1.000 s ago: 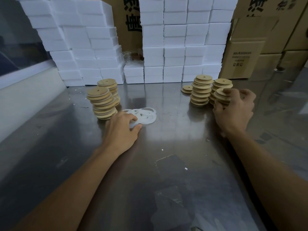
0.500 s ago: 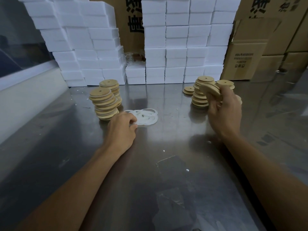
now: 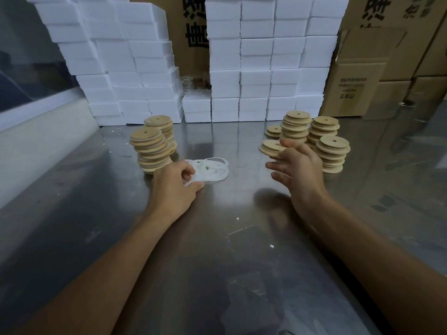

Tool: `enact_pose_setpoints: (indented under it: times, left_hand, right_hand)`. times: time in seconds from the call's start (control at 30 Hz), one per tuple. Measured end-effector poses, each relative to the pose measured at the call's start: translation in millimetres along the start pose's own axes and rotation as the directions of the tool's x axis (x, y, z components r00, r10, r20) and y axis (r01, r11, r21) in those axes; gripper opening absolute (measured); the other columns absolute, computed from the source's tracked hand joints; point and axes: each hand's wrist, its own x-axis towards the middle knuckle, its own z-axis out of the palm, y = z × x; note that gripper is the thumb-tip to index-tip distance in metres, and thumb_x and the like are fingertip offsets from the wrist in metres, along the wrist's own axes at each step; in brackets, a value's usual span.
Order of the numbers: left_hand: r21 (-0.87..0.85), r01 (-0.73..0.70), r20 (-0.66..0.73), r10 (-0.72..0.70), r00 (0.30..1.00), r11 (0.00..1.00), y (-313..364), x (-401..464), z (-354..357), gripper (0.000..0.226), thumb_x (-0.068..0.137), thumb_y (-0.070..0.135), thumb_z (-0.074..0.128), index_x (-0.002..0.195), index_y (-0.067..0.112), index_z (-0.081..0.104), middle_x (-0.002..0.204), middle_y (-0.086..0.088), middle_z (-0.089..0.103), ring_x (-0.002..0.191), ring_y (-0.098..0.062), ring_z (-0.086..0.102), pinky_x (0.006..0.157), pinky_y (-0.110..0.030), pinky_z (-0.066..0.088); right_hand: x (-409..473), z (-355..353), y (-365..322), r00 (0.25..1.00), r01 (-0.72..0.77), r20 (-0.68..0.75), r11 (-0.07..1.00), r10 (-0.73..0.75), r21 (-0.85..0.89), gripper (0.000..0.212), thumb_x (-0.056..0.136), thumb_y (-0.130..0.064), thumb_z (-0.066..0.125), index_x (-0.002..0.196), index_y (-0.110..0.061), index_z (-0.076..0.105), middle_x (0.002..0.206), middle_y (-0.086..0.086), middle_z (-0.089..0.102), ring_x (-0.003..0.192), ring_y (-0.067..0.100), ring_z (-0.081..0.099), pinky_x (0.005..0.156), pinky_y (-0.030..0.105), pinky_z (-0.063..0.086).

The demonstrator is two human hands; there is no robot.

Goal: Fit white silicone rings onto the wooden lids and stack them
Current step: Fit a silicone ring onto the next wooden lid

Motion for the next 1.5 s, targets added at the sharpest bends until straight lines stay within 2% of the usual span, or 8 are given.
enact_pose_setpoints:
  times: [0.2,0.43,0.63,0.8,0.9,1.07,1.27,1.5]
  left_hand:
    - [0.095,-0.053,0.0,0.053,0.999,0.994,2,-1,-3,0.021,0.084,0.006,0.073,0.105,0.008,0.07,0.08,0.0,0.066,0.078,-0.018,0.062,0.079,-0.036,0.055]
    - [0.141,-0.14,0.03,0.137,0.99,0.98,7,0,-5,0.032,0.083,-0.005,0.066,0.113,0.008,0.068,0.097,-0.011,0.068,0.092,-0.025,0.061,0.078,-0.042,0.054]
    - [0.146,-0.161,0.043,0.156,0.987,0.976,8,2,-10,0.031,0.081,-0.003,0.062,0.109,0.009,0.064,0.084,-0.002,0.062,0.082,-0.019,0.056,0.069,-0.035,0.051]
    - [0.191,-0.141,0.067,0.13,0.989,0.971,1,4,-12,0.029,0.086,-0.002,0.061,0.112,0.006,0.07,0.102,-0.009,0.067,0.088,-0.014,0.055,0.076,-0.024,0.044]
    - [0.133,-0.22,0.1,0.208,0.973,0.966,3,6,-15,0.022,0.088,-0.002,0.064,0.106,0.005,0.074,0.099,-0.009,0.068,0.083,-0.013,0.052,0.074,-0.016,0.034]
    - [-0.202,-0.081,0.122,0.107,0.987,0.976,14,3,-14,0.013,0.088,0.002,0.068,0.089,0.013,0.074,0.078,0.005,0.067,0.061,-0.008,0.062,0.064,-0.014,0.048]
    - [-0.746,0.276,0.364,0.023,0.931,0.606,30,1,-20,0.005,0.082,0.001,0.067,0.082,0.005,0.07,0.067,-0.01,0.064,0.057,-0.018,0.062,0.055,-0.025,0.057]
    - [-0.817,0.397,0.393,-0.101,0.914,0.418,35,-4,-6,0.006,0.079,0.006,0.067,0.085,0.004,0.068,0.075,-0.008,0.072,0.069,-0.017,0.069,0.054,-0.022,0.056]
  right_hand:
    - [-4,5,11,0.986,0.159,-0.016,0.965,-0.166,-0.21,0.028,0.092,-0.016,0.065,0.116,-0.022,0.053,0.109,0.005,0.066,0.082,0.013,0.07,0.055,0.018,0.051]
    - [-2,2,15,0.985,0.164,0.005,0.942,-0.17,-0.292,0.036,0.093,-0.021,0.066,0.128,-0.016,0.057,0.112,0.0,0.067,0.1,0.014,0.066,0.076,0.027,0.058]
    - [-2,2,16,0.984,0.173,-0.009,0.954,-0.181,-0.246,0.036,0.095,-0.016,0.062,0.129,-0.021,0.051,0.099,0.004,0.067,0.087,0.014,0.065,0.054,0.016,0.05]
    - [-1,2,17,0.988,0.15,0.002,0.947,-0.156,-0.285,0.03,0.095,-0.021,0.062,0.123,-0.024,0.054,0.111,0.004,0.065,0.094,0.016,0.064,0.072,0.031,0.058]
    - [-3,1,16,0.983,0.177,0.01,0.935,-0.183,-0.306,0.032,0.094,-0.021,0.064,0.123,-0.025,0.053,0.109,-0.001,0.064,0.098,0.016,0.065,0.083,0.039,0.058]
    - [-3,2,17,0.977,0.21,0.02,0.941,-0.212,-0.266,0.014,0.096,-0.011,0.058,0.1,-0.023,0.054,0.102,0.006,0.067,0.086,0.016,0.066,0.059,0.023,0.057]
    - [-4,7,16,0.98,0.195,0.088,0.951,-0.179,-0.241,0.017,0.095,-0.005,0.055,0.088,-0.01,0.07,0.104,0.009,0.068,0.092,0.02,0.066,0.073,0.031,0.062]
    - [-21,17,16,0.911,0.241,0.394,0.931,-0.12,-0.273,0.05,0.091,-0.051,0.052,0.1,-0.006,0.071,0.098,0.012,0.071,0.088,0.023,0.07,0.072,0.036,0.062]
